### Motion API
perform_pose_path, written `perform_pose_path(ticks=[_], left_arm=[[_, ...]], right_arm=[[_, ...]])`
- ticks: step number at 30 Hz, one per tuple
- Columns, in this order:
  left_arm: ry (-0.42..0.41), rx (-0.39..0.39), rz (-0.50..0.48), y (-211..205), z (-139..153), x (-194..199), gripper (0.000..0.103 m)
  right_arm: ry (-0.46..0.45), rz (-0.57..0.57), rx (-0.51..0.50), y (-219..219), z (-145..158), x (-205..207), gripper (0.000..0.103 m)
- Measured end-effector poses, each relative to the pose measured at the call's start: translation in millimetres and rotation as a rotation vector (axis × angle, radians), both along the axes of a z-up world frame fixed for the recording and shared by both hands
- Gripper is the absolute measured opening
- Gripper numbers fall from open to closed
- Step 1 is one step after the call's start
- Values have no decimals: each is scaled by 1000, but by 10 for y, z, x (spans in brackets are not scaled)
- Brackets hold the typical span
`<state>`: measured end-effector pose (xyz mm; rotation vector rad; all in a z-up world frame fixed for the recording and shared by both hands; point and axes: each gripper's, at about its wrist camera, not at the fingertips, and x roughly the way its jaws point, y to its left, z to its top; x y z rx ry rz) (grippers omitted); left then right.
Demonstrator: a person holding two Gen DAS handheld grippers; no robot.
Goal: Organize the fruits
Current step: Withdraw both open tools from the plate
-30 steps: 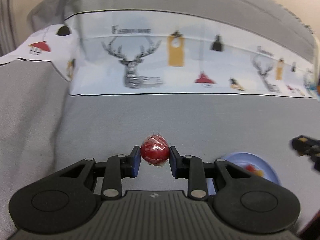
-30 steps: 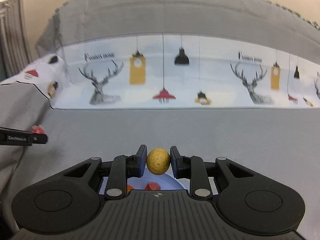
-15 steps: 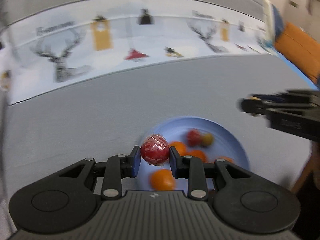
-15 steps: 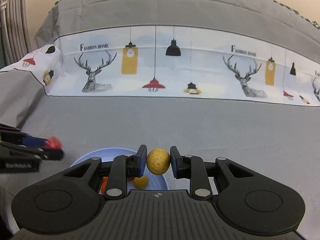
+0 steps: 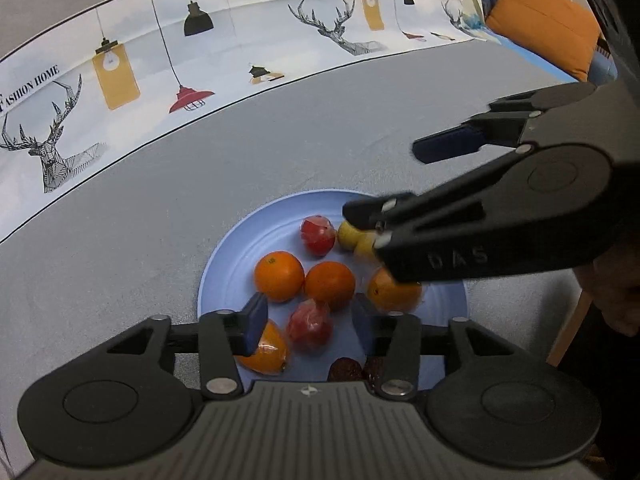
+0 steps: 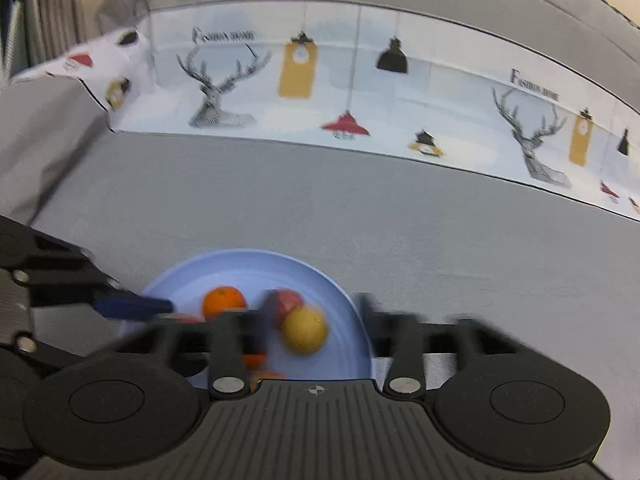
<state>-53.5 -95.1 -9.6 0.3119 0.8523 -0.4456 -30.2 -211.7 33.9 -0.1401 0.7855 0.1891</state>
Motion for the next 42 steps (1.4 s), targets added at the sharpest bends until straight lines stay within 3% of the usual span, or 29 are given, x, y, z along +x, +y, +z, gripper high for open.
perform_pose_path(ticks=[4,8,13,18,23,28,31,36,42], left_arm=[[-23,3,9,10,45,-16,61],[-58,13,21,11,108,-80,79],[-127,-16,70,38,262,-225,85],[-208,-22,203,55,385,-372,86],[-133,-82,329,120,397,-436,91],[-14,-93,446,232,291,-501,94],[22,-50,480,246,223,-572,102],[70,-43,462,240,146,-510,102],[118,-49,474,233,31,-364,102]], right_arm=[[8,-6,-8,-3,26,-1,79],[0,-29,-16,-51,101,-23,90],[-37,-75,-14,-154,229,-93,100],[-49,-118,23,-282,328,-183,102],[-4,-166,97,-403,359,-292,102],[117,-262,202,-488,238,-460,102],[134,-258,179,-431,191,-556,102],[131,-226,97,-385,102,-550,102],[158,-212,67,-424,-19,-466,102]])
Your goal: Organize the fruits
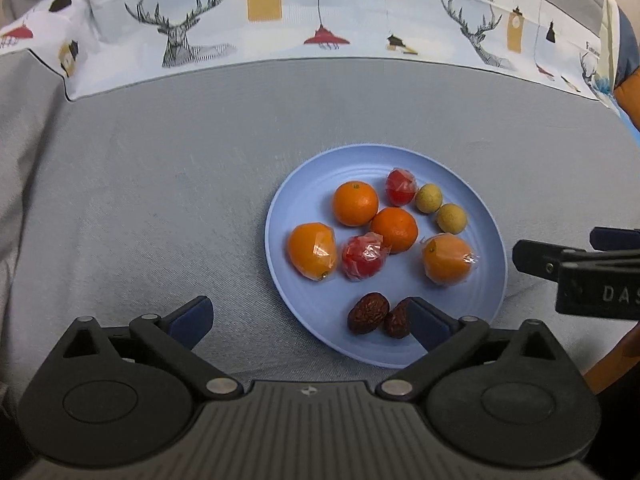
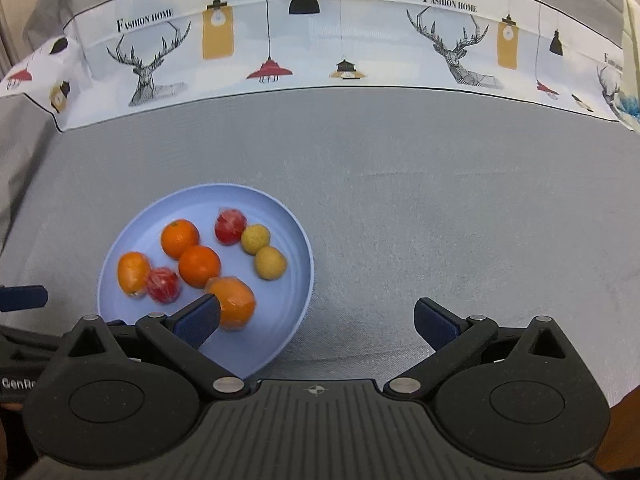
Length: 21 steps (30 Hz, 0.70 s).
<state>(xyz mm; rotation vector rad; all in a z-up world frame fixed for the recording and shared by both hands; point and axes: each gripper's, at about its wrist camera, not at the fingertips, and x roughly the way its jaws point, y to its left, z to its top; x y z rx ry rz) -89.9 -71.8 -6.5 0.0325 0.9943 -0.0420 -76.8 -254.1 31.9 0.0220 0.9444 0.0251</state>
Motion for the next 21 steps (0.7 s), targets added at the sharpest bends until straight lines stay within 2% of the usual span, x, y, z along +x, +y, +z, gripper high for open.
perform_pose_path(ticks=[6,21], left_arm=[[20,-3,4,-11,-44,52,102],[10,-1,-5,-50,-47,65,102]], right_arm=[[2,1,2,-31,-16,25,102],[-5,33,-13,-3,-23,46,102]])
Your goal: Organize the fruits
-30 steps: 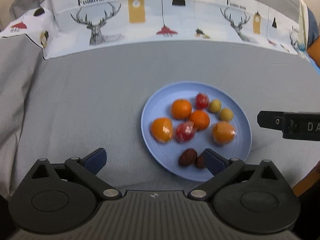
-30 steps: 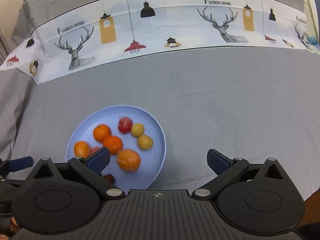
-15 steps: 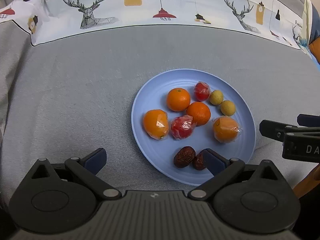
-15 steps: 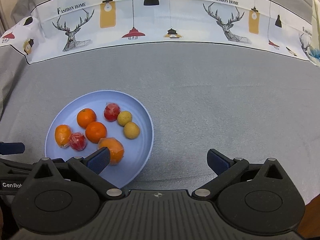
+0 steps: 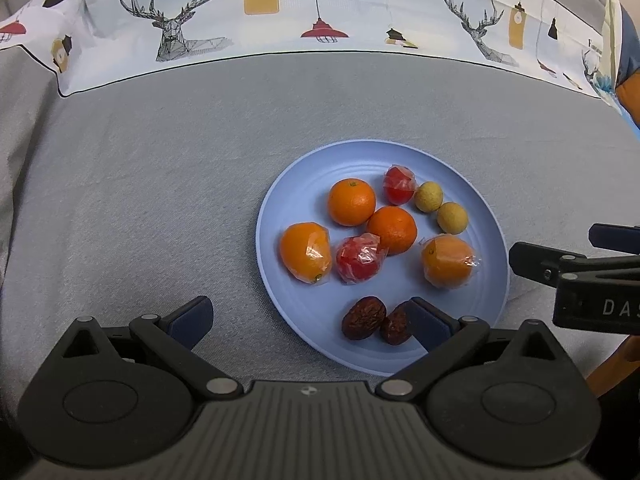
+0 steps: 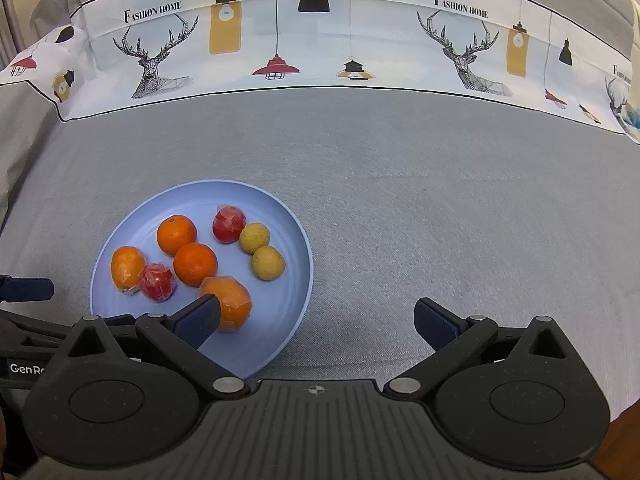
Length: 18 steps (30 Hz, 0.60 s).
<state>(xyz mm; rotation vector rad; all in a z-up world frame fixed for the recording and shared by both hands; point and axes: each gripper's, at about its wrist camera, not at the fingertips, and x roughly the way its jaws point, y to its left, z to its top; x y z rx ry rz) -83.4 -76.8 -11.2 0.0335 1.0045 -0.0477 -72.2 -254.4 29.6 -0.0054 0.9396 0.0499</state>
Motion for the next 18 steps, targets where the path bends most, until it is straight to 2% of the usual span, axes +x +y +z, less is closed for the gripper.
perform_pose_path(ticks=[18], left_arm=[[10,-6,2,1,-37,38,102]], right_arm=[[8,4,-4,16,-23,22,102]])
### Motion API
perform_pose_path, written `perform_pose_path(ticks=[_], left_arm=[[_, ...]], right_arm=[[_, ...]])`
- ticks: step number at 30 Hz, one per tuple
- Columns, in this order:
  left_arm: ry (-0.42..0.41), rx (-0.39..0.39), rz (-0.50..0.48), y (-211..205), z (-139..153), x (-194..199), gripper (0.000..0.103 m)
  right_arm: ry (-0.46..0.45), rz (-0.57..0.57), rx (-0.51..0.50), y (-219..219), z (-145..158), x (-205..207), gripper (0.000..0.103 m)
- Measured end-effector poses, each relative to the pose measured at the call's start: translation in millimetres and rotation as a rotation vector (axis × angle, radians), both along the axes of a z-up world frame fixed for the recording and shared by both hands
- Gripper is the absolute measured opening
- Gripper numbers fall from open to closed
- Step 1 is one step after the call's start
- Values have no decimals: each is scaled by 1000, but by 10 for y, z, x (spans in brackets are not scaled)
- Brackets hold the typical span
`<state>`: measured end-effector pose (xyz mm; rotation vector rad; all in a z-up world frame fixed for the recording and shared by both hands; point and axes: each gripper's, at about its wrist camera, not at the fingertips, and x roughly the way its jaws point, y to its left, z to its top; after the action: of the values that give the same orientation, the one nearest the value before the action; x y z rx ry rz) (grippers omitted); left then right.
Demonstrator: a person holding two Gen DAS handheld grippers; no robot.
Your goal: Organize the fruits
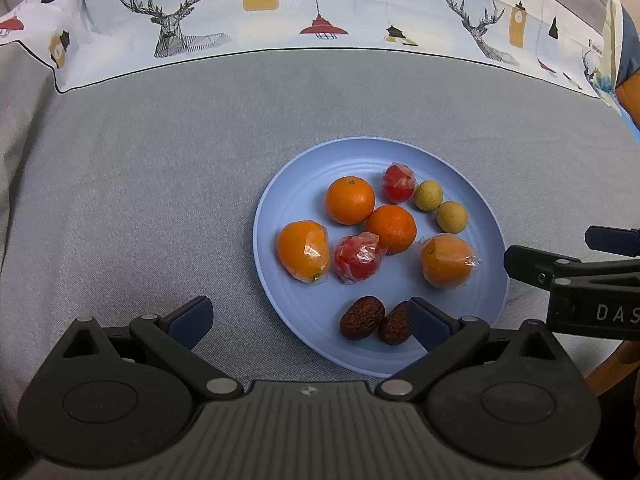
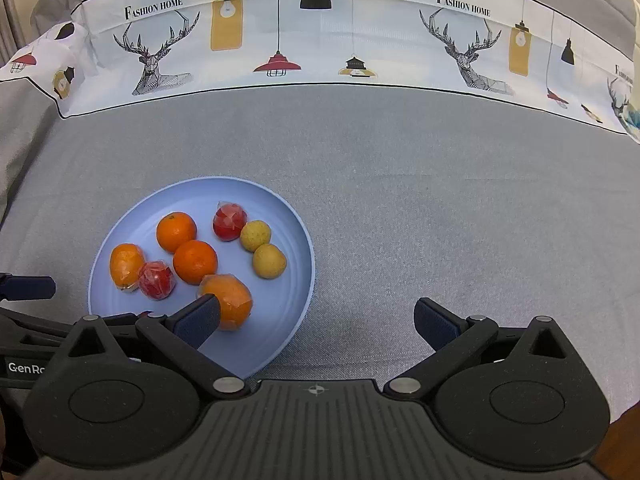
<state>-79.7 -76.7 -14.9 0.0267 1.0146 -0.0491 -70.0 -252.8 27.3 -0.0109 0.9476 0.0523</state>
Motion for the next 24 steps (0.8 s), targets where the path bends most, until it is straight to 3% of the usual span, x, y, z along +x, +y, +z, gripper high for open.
perform_pose_path(ticks=[24], left_arm=[[6,-4,5,2,-21,25,102]], right_arm=[[2,-1,4,1,-21,17,102]])
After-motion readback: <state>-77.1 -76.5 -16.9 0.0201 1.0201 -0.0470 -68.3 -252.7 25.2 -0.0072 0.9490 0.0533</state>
